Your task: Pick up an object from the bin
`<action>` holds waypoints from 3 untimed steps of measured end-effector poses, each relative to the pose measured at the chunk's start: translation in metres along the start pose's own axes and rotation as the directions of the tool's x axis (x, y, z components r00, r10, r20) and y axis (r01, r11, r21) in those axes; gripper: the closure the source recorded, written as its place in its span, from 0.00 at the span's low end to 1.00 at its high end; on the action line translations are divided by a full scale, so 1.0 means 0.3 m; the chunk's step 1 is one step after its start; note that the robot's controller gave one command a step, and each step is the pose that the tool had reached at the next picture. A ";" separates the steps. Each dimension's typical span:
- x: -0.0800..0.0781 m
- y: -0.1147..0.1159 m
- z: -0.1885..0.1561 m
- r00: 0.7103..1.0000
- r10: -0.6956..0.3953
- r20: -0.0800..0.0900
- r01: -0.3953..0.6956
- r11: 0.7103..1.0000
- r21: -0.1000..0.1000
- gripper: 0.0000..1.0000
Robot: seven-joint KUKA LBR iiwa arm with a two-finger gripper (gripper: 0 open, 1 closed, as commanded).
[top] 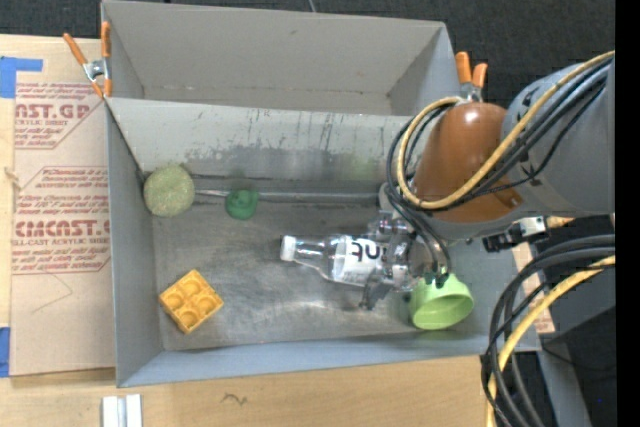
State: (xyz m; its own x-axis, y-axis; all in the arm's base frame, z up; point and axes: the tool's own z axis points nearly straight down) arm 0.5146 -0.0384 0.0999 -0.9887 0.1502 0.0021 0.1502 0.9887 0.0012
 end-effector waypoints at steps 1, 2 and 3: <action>0.001 0.000 -0.039 1.000 0.000 -0.001 0.000 1.000 0.000 1.00; 0.000 0.001 -0.079 1.000 0.000 0.003 0.000 1.000 0.000 1.00; 0.002 0.002 -0.107 1.000 0.000 -0.002 0.000 1.000 0.000 1.00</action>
Offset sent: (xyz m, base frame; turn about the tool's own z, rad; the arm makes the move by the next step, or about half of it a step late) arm -0.0001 0.0000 0.0329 0.0000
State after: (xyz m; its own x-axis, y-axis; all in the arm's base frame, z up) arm 0.5140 -0.0379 0.1322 -0.9887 0.1497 0.0039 0.1497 0.9887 0.0009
